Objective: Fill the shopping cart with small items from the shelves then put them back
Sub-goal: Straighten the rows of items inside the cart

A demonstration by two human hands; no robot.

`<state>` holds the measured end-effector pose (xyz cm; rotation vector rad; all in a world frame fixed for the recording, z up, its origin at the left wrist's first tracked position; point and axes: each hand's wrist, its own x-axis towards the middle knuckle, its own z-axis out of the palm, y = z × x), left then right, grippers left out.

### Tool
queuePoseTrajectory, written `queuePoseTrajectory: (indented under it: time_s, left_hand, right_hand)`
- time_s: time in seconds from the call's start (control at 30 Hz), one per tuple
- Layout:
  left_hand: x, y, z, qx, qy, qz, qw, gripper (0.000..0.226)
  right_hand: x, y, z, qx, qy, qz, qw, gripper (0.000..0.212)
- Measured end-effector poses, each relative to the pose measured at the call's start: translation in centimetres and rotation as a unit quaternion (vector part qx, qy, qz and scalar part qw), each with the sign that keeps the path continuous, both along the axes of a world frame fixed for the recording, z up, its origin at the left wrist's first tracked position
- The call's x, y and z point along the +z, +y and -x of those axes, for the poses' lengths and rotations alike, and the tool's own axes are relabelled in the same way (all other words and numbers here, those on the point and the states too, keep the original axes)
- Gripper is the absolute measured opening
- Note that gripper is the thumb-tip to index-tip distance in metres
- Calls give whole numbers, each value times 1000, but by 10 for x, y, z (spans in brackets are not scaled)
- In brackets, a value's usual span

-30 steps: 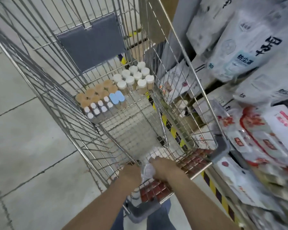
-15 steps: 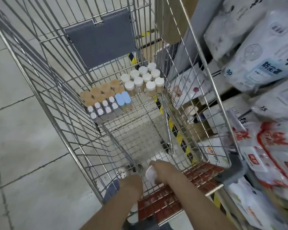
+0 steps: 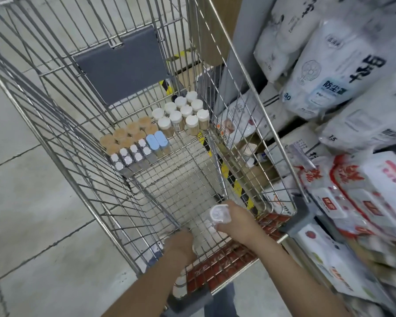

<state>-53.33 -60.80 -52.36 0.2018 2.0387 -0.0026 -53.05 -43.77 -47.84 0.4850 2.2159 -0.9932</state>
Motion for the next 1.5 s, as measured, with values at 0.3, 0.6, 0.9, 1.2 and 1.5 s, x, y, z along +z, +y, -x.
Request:
queuePoseTrajectory:
  time_s: [0.3, 0.6, 0.9, 1.2, 1.5]
  left_hand:
    - [111, -8, 57, 257, 76, -288, 919, 59]
    - [275, -16, 76, 173, 87, -481, 855, 39]
    - [384, 20, 12, 195, -9, -599, 776, 47]
    - [427, 92, -126, 183, -53, -629, 754, 83]
    - [428, 205, -321, 135, -206, -600, 761, 45]
  right_hand:
    - [92, 12, -35, -300, 143, 63, 941, 55]
    - [219, -5, -101, -465, 272, 105, 836, 51]
    - [314, -20, -200, -574, 404, 85, 707, 45]
    - [353, 18, -353, -622, 450, 93, 634, 34]
    - [364, 60, -547, -684, 462, 29, 564, 37]
